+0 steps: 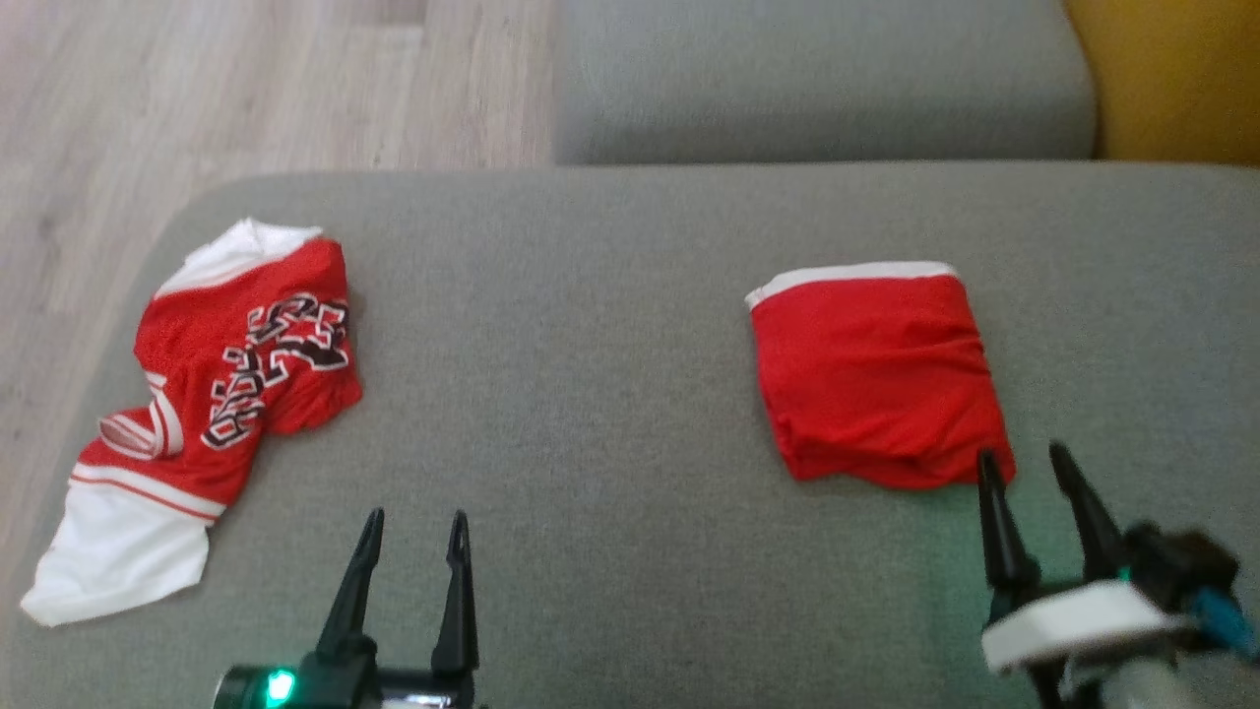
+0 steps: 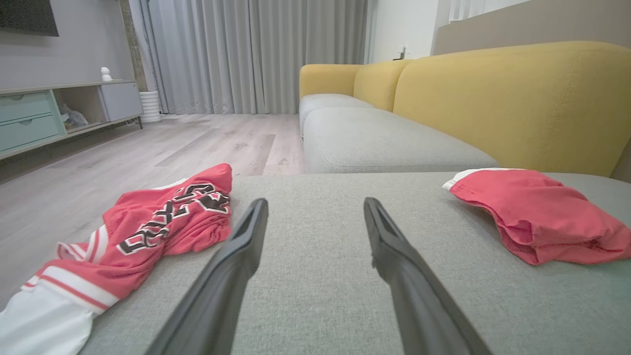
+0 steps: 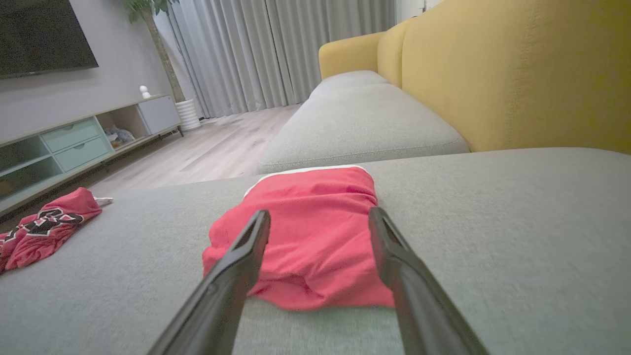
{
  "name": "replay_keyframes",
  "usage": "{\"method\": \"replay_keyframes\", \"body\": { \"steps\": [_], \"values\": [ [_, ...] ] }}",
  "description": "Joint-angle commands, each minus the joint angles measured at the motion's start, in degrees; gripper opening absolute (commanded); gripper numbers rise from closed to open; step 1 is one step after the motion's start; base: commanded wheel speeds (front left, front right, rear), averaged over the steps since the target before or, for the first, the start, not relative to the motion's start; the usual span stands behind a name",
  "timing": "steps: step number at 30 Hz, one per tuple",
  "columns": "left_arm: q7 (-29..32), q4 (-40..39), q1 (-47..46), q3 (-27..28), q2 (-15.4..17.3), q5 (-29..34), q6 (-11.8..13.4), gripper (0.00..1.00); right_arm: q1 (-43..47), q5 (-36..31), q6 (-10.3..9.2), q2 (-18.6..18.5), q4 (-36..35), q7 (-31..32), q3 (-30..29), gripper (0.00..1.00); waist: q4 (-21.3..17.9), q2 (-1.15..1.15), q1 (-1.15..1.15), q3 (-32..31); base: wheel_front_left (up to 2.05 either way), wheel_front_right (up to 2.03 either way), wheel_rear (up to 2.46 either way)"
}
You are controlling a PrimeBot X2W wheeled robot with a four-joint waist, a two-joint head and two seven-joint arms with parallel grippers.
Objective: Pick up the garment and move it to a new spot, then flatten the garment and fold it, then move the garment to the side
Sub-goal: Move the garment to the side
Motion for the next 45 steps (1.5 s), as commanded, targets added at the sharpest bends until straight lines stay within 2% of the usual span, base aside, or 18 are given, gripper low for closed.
{"method": "replay_keyframes", "body": {
  "steps": [1,3,8,13,14,15,16,22,25,32,38,41,42,43,44,45],
  "values": [
    [-0.29,-2.63,-4.21,1.84,-0.43,0.41,-0.11,1.0,-5.02,0.86,-0.04,-2.35,-0.13,-0.62,1.4,1.0,0.38,0.0,-0.01,3.05,0.0,0.0,0.0],
    [-0.29,-3.45,-5.7,1.59,-0.45,0.48,-0.11,1.0,-9.67,2.57,-0.04,-4.04,3.47,0.28,1.95,1.0,0.7,0.0,-0.01,5.63,0.0,0.0,0.0],
    [-0.29,-4.45,-9.42,-0.04,-0.47,-0.44,0.31,1.0,-19.84,7.43,-0.04,-8.54,12.25,7.78,1.74,1.0,2.49,0.0,-0.01,10.2,0.0,0.0,0.0],
    [-0.29,-3.95,-12.01,-2.67,-0.48,-1.7,0.86,1.0,-24.55,11.72,-0.04,-12.33,19.02,14.25,3.19,1.0,5.2,0.0,-0.01,12.61,0.0,0.0,0.0],
    [-0.29,-3.71,-12.38,-3.06,-0.48,-1.92,0.97,1.0,-24.73,13.08,-0.04,-12.79,19.8,15.06,3.67,0.89,5.85,0.0,-0.01,12.78,0.0,0.0,0.0],
    [-0.29,-3.58,-12.68,-3.31,-0.48,-2.08,1.19,1.0,-24.76,14.36,-0.04,-13.21,20.19,15.49,4.2,0.33,6.42,0.0,-0.01,12.9,0.0,0.0,0.0],
    [-0.29,-3.64,-12.95,-3.47,-0.48,-2.31,1.47,1.0,-24.72,15.34,-0.04,-13.84,20.28,15.33,4.49,0.0,6.99,0.0,-0.01,13.11,0.0,0.0,0.0],
    [-0.29,-3.89,-13.43,-3.7,-0.48,-2.82,2.26,1.0,-23.94,17.6,-0.04,-16.6,20.71,13.02,5.16,0.0,8.19,0.0,-0.01,13.42,0.0,0.0,0.0],
    [-0.29,-4.24,-13.44,-3.69,-0.48,-2.86,2.49,1.0,-23.25,17.55,-0.04,-19.37,20.98,12.38,5.18,0.0,8.15,0.0,-0.01,13.94,0.0,0.0,0.0],
    [-0.29,-5.7,-14.41,-3.19,-0.49,-1.91,2.32,1.0,-22.84,15.05,-0.04,-29.78,22.52,12.64,1.13,0.0,5.77,0.0,-0.01,17.98,0.0,0.0,0.0],
    [-0.29,-6.63,-16.8,-2.98,-0.49,-0.51,1.43,1.0,-23.85,11.48,-0.04,-39.41,24.47,12.38,-5.23,0.0,3.13,0.0,-0.01,22.5,0.0,0.0,0.0],
    [-0.29,-6.98,-18.18,-2.98,-0.49,0.09,1.04,1.0,-25.27,8.75,-0.04,-42.75,24.9,11.44,-8.53,0.0,2.0,0.0,-0.01,24.28,0.0,0.0,0.0],
    [-0.29,-6.99,-18.61,-3.0,-0.49,0.24,0.89,1.0,-25.95,7.79,-0.04,-43.27,24.97,11.16,-9.59,0.12,1.67,0.0,-0.01,24.63,0.0,0.0,0.0],
    [-0.29,-6.92,-19.0,-3.06,-0.49,0.37,0.74,1.0,-26.58,6.66,-0.04,-43.55,25.03,10.98,-10.43,0.8,1.4,0.0,-0.01,24.82,0.0,0.0,0.0],
    [-0.29,-6.81,-19.34,-3.14,-0.49,0.44,0.62,1.0,-27.25,5.24,-0.04,-43.66,24.97,10.58,-11.18,1.0,1.16,0.0,-0.01,24.87,0.0,0.0,0.0],
    [-0.29,-6.65,-19.62,-3.22,-0.49,0.44,0.53,1.0,-27.97,3.65,-0.04,-43.49,24.85,9.88,-11.96,1.0,0.96,0.0,-0.01,24.77,0.0,0.0,0.0]
  ]
}}
